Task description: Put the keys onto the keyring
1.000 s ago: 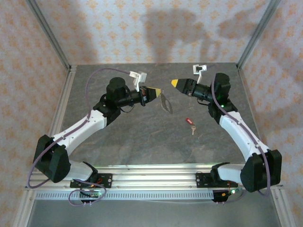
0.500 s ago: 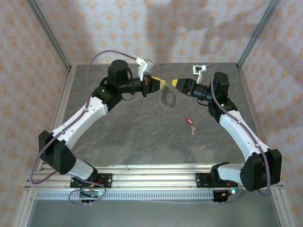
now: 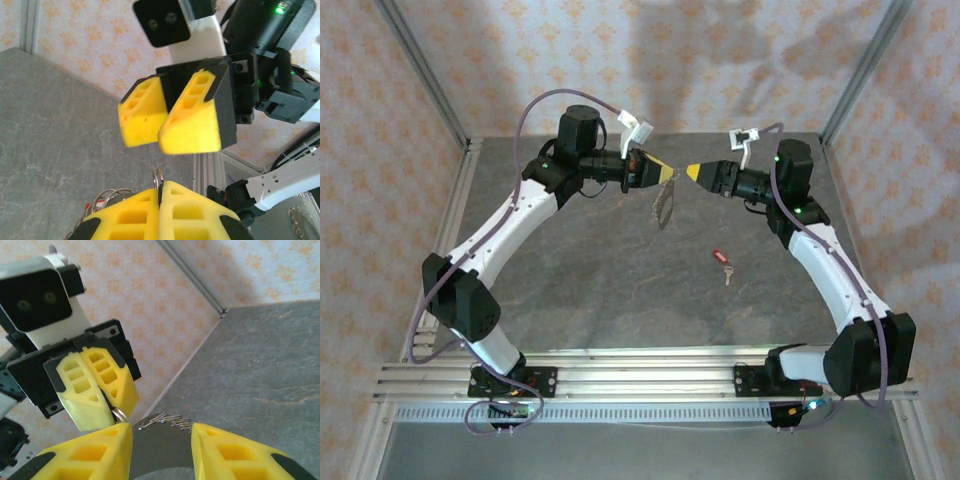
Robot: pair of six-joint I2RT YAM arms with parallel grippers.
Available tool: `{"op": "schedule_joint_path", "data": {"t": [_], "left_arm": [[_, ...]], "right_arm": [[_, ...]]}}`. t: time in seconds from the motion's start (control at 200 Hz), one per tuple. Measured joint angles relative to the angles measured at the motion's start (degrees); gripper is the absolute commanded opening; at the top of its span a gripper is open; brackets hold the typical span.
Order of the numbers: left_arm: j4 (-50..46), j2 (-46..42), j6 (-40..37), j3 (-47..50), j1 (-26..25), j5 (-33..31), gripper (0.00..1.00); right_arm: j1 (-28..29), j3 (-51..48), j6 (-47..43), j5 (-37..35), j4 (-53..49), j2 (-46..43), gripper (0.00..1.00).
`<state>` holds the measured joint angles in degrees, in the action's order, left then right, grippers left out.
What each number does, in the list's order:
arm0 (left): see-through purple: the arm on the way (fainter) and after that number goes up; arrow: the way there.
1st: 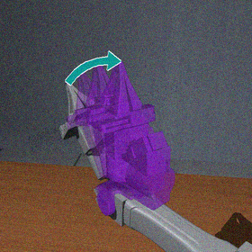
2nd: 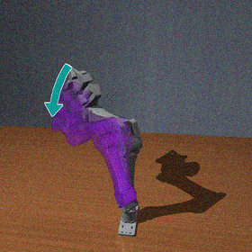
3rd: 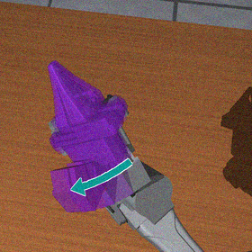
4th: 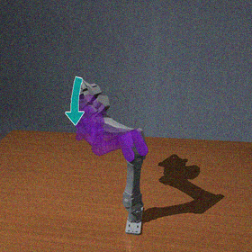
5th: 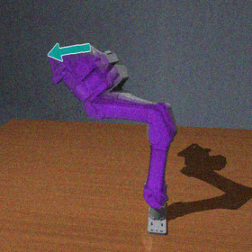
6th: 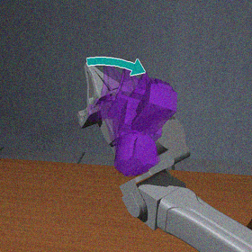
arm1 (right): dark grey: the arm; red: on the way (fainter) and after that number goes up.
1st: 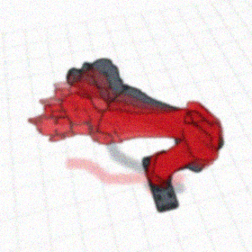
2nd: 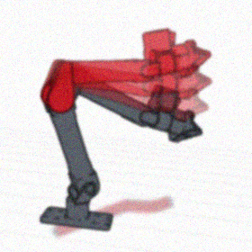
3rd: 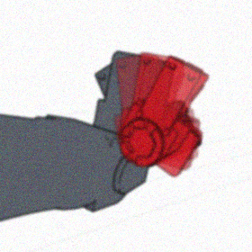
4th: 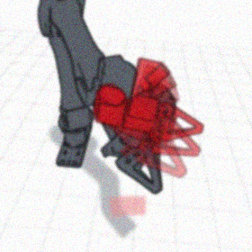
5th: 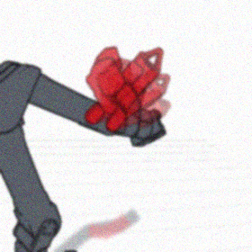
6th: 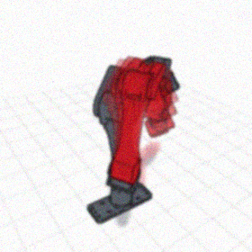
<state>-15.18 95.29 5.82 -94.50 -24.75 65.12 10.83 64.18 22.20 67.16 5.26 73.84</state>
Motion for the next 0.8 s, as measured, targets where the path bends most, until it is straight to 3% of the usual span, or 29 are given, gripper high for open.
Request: {"op": "schedule_joint_path", "data": {"t": [0.801], "left_arm": [[-8.4,4.3,-4.4,-8.7,0.0,4.2,0.0]], "right_arm": [[0.0,0.7,2.4,6.4,3.3,1.0,0.31]]}}
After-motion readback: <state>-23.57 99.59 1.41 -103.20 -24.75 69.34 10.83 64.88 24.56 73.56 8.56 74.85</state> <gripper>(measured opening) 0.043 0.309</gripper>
